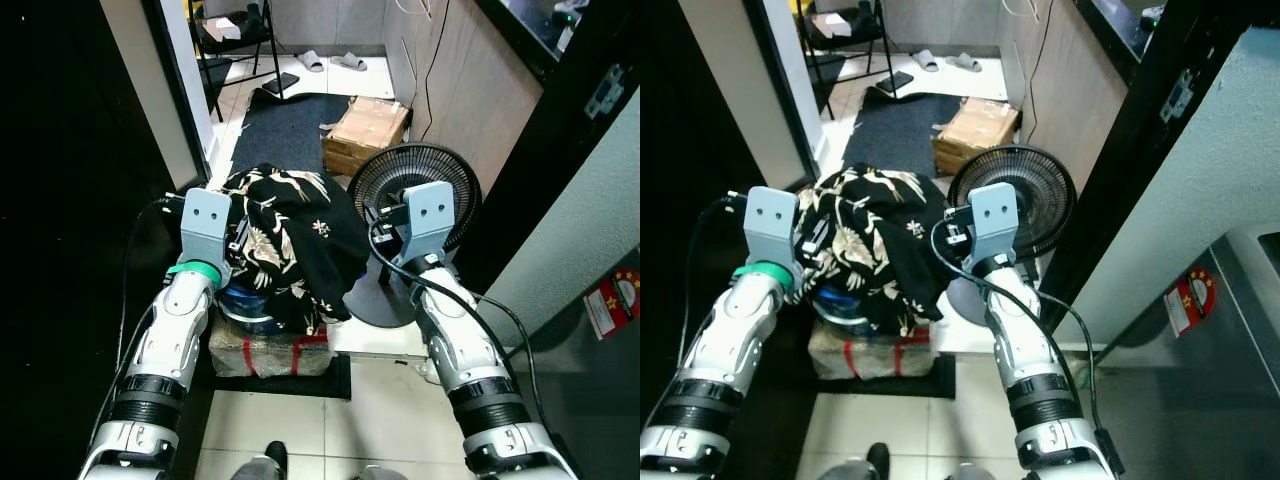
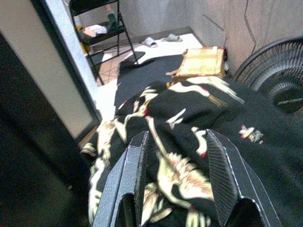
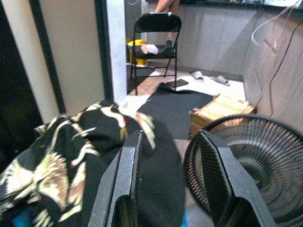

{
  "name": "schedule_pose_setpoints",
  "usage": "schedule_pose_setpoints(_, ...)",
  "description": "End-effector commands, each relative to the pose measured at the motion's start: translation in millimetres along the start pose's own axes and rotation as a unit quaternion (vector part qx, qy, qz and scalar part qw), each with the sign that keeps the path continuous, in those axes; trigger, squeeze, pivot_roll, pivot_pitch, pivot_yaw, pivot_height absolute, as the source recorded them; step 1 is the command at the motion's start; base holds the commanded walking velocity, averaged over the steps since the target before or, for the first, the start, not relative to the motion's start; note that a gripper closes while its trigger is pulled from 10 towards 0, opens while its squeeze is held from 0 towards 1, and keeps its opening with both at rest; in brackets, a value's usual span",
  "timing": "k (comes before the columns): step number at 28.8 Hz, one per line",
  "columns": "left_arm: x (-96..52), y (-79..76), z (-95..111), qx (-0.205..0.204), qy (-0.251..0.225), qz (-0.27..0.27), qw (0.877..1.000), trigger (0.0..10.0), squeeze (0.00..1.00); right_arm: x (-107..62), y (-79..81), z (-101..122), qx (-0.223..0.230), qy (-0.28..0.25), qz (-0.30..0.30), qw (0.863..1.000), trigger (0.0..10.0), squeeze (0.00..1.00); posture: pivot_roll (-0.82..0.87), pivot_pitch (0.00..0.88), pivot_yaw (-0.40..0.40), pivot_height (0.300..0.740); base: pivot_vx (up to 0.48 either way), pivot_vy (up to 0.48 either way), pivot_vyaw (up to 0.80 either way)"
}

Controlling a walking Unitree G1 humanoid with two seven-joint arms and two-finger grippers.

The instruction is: Clothes washing

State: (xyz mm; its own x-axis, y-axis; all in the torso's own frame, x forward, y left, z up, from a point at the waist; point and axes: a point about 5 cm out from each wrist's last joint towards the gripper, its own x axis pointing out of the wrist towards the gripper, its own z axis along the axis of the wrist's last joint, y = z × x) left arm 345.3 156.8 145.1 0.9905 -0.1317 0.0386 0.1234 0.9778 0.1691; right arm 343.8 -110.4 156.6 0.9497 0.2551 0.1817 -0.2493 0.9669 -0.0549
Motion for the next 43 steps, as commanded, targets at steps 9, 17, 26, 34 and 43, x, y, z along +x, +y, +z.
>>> schedule_pose_setpoints(9, -1.7, 3.7, -3.2, 0.004, 0.005, 0.009, 1.000, 10.0, 0.00, -0.2, 3.5, -2.3, 0.002, 0.005, 0.004, 1.000, 10.0, 0.00, -0.02, 0.027, 0.030, 0.740, 0.465, 0.000, 0.00)
schedule_pose_setpoints(17, -1.6, 3.8, -3.1, 0.004, 0.005, 0.010, 1.000, 10.0, 0.00, -0.2, 3.4, -2.2, 0.003, 0.005, 0.004, 1.000, 10.0, 0.00, -0.02, 0.031, 0.031, 0.740, 0.465, 0.000, 0.00)
schedule_pose_setpoints(26, -1.3, 4.5, -3.8, 0.001, 0.009, 0.015, 1.000, 10.0, 0.00, -0.2, 3.7, -1.7, 0.003, 0.004, 0.003, 1.000, 10.0, 0.00, -0.02, 0.032, 0.031, 0.740, 0.320, 0.000, 0.00)
schedule_pose_setpoints(34, -1.1, 4.0, -3.6, 0.002, 0.009, 0.014, 1.000, 10.0, 0.00, -0.5, 3.5, -1.8, 0.003, 0.004, 0.003, 1.000, 10.0, 0.00, -0.02, 0.033, 0.031, 0.740, 0.000, 0.000, 0.00)
schedule_pose_setpoints(43, -0.9, 3.8, -3.6, 0.000, 0.008, 0.012, 1.000, 10.0, 0.00, -0.6, 3.6, -2.1, 0.004, 0.004, 0.003, 1.000, 10.0, 0.00, -0.02, 0.035, 0.031, 0.740, 0.000, 0.000, 0.00)
